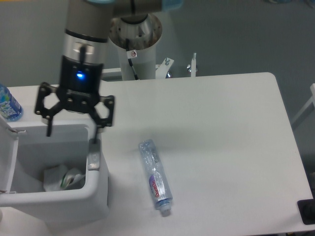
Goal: Place the trash in the trash can
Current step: 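Move the open gripper to the cap end of the toothpaste tube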
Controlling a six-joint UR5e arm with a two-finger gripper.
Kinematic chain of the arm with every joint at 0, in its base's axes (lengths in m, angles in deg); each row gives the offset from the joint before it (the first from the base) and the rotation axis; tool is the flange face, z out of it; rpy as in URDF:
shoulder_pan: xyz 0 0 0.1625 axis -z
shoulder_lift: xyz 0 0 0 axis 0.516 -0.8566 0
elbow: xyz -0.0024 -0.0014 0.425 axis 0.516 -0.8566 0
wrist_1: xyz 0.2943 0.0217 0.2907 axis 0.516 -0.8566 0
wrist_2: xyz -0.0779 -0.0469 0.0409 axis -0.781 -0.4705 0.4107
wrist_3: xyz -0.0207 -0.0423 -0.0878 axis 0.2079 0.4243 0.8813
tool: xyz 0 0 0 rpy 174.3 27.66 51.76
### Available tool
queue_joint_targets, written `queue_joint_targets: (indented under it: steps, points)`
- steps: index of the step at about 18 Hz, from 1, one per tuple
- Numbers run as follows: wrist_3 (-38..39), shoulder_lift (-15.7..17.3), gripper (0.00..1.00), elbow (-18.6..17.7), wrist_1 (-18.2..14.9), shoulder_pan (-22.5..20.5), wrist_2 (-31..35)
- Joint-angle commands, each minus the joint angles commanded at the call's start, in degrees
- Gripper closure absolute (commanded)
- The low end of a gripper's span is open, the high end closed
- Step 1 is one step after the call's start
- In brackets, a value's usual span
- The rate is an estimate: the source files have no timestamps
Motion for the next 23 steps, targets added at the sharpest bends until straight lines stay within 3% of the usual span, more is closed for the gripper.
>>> queue_joint_targets:
  steps: [5,10,15,19,23]
  points:
    - [-1.14,-9.23,0.00,1.93,-0.09,-6.87,0.17]
    - [-1.50,-17.23,0.00,2.73,0.09,-7.49,5.61]
    - [-0.01,-26.11,0.00,8.34,0.09,-7.14,8.70]
    - [0.44,-28.40,0.00,8.35,0.18,-5.12,11.42]
    - [0.52,-29.64,0.00,8.53,2.29,-4.33,11.95]
